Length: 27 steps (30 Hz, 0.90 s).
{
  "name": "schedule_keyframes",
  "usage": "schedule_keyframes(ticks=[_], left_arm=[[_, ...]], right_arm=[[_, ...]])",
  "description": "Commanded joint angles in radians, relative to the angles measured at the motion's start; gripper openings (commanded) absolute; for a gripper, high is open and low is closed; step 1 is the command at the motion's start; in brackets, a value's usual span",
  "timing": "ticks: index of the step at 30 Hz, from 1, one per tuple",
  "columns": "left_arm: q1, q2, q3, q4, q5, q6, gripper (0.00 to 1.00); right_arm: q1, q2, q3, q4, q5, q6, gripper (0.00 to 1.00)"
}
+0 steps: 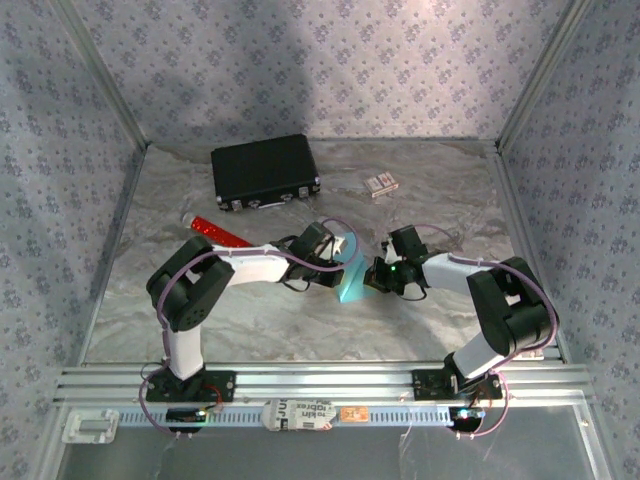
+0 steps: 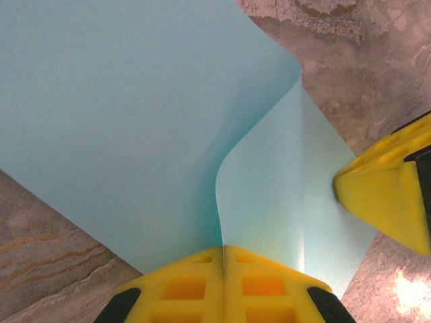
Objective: Fold a paper plane with a square sheet of paper (pick it up from the middle)
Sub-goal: Fold the triangle a second time at the center of the table.
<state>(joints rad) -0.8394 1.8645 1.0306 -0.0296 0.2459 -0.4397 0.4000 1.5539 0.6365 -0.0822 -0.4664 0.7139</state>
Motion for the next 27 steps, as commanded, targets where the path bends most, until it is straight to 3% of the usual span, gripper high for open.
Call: schedule_keyframes(ticks=[1, 27], left_arm=[[0.006, -0.028, 0.002, 0.000, -0.003, -0.008, 0.05], [0.005, -0.026, 0.016, -0.012, -0.027, 0.009, 0.05]], right_arm=[[0.006, 0.006, -0.022, -0.067, 0.045, -0.004, 0.06], [0.007, 0.000, -0.023, -0.065, 0.042, 0.000, 0.07]])
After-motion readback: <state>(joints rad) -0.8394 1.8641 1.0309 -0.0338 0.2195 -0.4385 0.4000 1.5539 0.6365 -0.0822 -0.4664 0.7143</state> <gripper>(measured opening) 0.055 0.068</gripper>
